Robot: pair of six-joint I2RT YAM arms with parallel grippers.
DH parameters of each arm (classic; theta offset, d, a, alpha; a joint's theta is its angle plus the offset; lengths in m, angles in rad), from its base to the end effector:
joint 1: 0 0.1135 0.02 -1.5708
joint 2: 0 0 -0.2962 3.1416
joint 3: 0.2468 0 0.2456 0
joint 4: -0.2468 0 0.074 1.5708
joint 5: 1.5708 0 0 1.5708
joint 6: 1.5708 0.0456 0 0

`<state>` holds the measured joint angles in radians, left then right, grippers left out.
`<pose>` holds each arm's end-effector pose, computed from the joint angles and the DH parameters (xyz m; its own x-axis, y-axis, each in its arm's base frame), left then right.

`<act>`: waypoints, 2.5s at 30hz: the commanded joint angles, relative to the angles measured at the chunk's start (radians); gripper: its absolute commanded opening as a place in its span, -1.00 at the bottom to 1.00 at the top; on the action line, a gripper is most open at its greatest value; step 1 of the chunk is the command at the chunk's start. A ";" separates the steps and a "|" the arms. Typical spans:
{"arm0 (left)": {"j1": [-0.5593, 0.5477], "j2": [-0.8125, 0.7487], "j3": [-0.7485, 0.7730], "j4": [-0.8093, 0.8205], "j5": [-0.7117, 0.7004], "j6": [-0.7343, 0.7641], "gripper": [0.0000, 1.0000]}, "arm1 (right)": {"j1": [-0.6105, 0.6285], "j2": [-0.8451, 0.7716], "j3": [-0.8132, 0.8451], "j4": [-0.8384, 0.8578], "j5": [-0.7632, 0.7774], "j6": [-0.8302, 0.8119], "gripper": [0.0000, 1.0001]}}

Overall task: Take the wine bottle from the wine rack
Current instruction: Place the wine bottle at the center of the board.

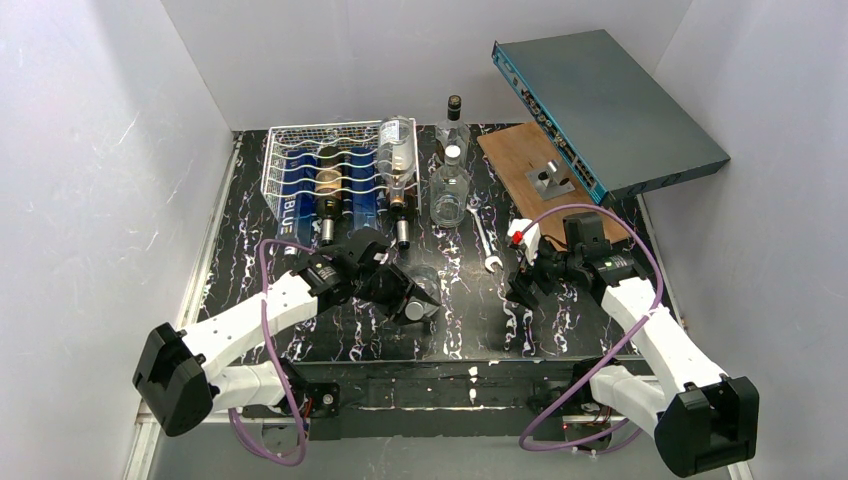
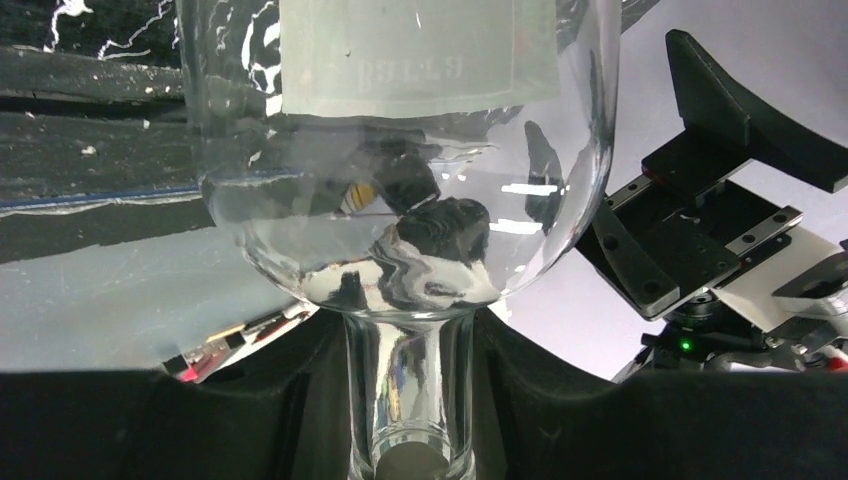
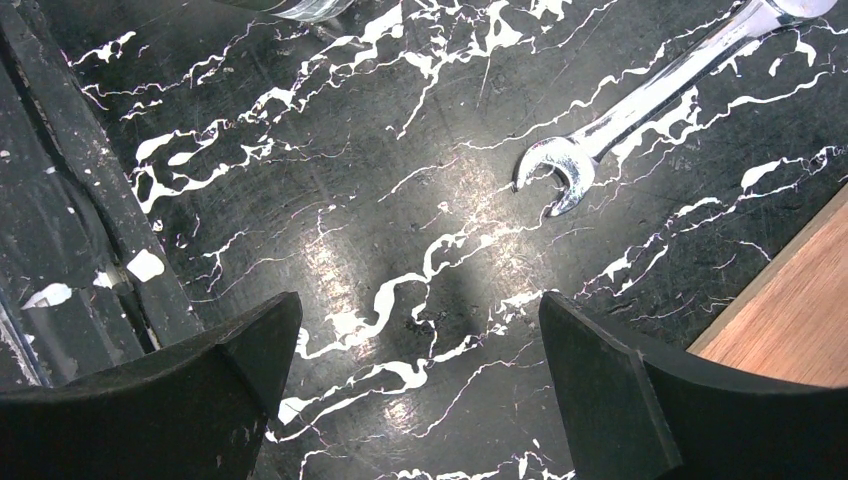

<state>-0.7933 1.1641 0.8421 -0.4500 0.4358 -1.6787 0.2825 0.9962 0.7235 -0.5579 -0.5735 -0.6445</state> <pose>0.1479 -0.1777 0.2866 -0.8006 -0.4715 0.3699 -0.5789 0.4490 -0.6806 0.1662 0.0740 0.2729 -0.2150 -0.5879 -0.7798 -0.8941 0.4397 -0.0850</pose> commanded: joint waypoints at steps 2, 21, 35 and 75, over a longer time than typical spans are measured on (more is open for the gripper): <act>-0.006 -0.026 0.084 0.033 0.040 -0.082 -1.00 | -0.004 -0.024 0.002 0.000 -0.023 -0.014 0.97; -0.004 0.010 0.125 0.054 0.011 -0.319 -1.00 | -0.003 -0.043 0.004 -0.002 -0.035 -0.019 0.97; 0.013 -0.014 0.000 0.278 -0.055 -0.441 -0.90 | -0.003 -0.039 0.005 -0.005 -0.039 -0.021 0.97; 0.077 0.183 0.494 -0.720 0.211 0.903 -1.00 | -0.002 -0.066 -0.010 -0.027 -0.124 -0.064 0.97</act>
<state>-0.7219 1.3350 1.1671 -0.9546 0.6289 -1.1252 0.2825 0.9543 0.7216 -0.5816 -0.6697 -0.6933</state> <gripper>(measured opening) 0.348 0.984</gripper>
